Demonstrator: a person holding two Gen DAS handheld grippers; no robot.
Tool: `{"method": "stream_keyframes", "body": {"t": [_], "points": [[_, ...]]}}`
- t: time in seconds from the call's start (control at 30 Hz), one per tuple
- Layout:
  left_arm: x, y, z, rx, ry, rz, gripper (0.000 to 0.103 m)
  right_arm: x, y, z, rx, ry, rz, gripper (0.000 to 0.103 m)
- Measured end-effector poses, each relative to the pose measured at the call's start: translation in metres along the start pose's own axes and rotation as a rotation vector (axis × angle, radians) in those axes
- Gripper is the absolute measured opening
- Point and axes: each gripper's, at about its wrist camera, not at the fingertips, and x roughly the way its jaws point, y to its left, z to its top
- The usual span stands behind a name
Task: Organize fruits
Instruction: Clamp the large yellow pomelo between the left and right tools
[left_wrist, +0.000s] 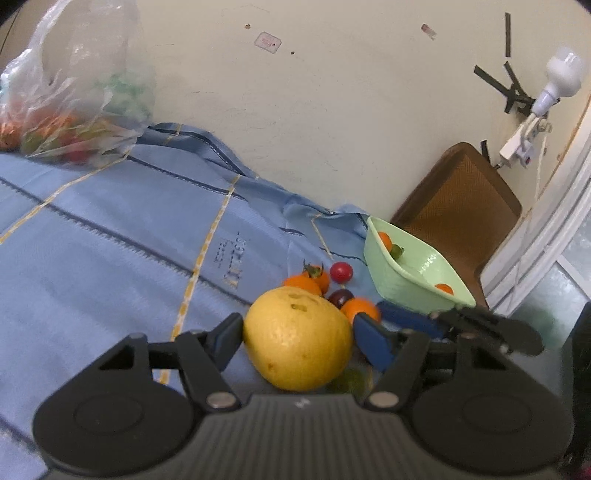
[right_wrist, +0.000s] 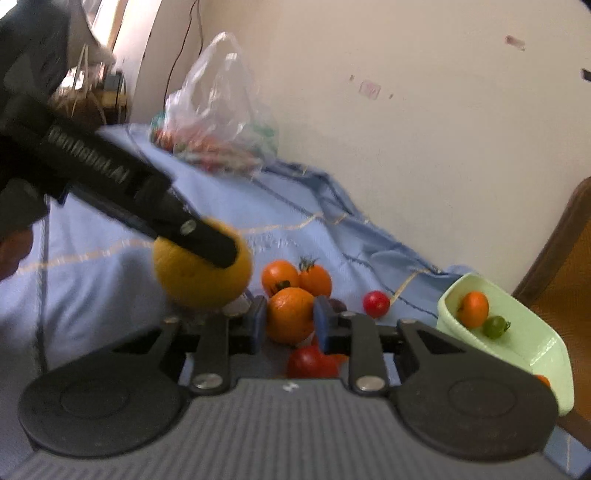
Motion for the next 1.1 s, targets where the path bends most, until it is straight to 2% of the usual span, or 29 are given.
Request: {"method": "stream_keyframes", "body": {"t": [0.17, 0.4, 0.57, 0.7, 0.9, 1.1], "points": [[-0.026, 0.0, -0.014, 0.026, 0.007, -0.075, 0.066, -0.045, -0.019, -0.003, 0.164, -0.086, -0.021, 0.03], [-0.025, -0.023, -0.05, 0.086, 0.121, -0.214, 0.066, -0.099, -0.046, -0.056, 0.465, 0.015, 0.011, 0.03], [-0.012, -0.057, -0.061, 0.157, 0.17, -0.274, 0.066, -0.126, -0.045, -0.08, 0.576, 0.026, -0.004, 0.03], [-0.007, -0.08, -0.07, 0.251, 0.132, -0.232, 0.067, -0.137, -0.042, -0.088, 0.61, 0.018, -0.012, 0.03], [-0.017, -0.089, -0.075, 0.296, 0.084, -0.178, 0.069, -0.145, -0.035, -0.09, 0.584, 0.018, -0.049, 0.031], [-0.025, -0.09, -0.073, 0.3, 0.068, -0.17, 0.072, -0.147, -0.029, -0.087, 0.537, 0.016, -0.087, 0.033]]}}
